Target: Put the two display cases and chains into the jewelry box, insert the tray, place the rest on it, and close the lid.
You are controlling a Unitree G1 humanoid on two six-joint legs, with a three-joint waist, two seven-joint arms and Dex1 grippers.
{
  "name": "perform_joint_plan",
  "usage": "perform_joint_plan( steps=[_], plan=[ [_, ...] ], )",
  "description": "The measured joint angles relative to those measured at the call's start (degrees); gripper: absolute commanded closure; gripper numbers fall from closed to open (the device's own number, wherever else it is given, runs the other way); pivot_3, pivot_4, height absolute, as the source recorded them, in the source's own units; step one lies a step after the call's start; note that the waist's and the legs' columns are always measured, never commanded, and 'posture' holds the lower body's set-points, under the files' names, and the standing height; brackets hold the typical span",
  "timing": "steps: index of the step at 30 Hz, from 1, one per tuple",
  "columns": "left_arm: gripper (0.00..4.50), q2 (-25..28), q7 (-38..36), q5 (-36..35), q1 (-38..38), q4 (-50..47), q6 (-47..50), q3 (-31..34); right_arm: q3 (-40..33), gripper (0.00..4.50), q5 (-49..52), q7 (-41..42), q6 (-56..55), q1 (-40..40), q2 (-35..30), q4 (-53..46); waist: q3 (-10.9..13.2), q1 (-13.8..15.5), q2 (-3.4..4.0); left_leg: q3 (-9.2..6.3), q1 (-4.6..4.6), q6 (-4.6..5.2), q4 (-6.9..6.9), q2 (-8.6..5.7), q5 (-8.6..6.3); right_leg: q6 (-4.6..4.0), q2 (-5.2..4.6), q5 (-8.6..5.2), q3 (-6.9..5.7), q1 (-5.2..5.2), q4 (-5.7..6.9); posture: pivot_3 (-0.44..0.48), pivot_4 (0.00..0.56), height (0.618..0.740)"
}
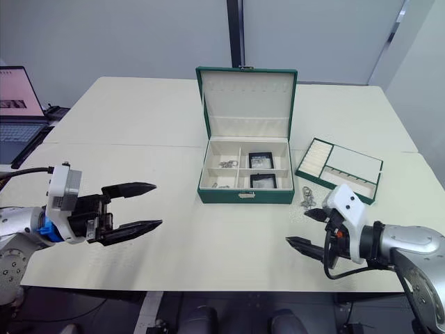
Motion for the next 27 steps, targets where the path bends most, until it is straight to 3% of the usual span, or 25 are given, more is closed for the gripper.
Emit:
perform_joint_plan(
  steps=[7,14,21,27],
  plan=[
    [0.0,0.0,-0.6,0.4,5.0,-0.3,-0.9,2.9,-0.5,0.08,2.1,-3.3,-6.0,8.0,0.8,-0.3,0.0,0.0,-0.09,-0.01,0.01,0.0,0.02,-0.01,0.0,0.0,-0.02,0.0,-0.02,-0.02,0.0,0.0,0.15,0.74],
    [0.0,0.8,-0.7,-0.8,3.1,-1.1,-0.6,3.2,-0.3,0.08,3.8,-5.3,-10.0,9.2,-1.1,1.2,0.0,0.1,-0.12,-0.01,0.02,0.0,0.03,-0.01,0.0,0.0,-0.02,0.0,-0.02,0.03,0.0,0.0,0.15,0.74],
    [0.0,2.3,5.7,-9.3,-11.3,-6.0,8.1,1.2,-1.6,0.08,6.2,-5.4,-11.3,8.4,-5.8,4.8,0.0,0.3,-0.28,-0.05,0.0,0.0,0.09,-0.06,0.0,0.0,-0.02,0.0,-0.03,0.1,-0.01,0.0,0.15,0.74],
    [0.0,2.4,5.8,-9.4,-13.9,-5.7,10.3,-1.6,-3.3,0.08,7.9,-5.3,-12.8,6.8,-10.0,8.7,0.0,0.0,-0.27,-0.02,0.01,0.0,0.08,-0.04,0.0,0.0,0.0,0.0,0.01,0.08,-0.01,0.0,0.15,0.74]
  ],
)
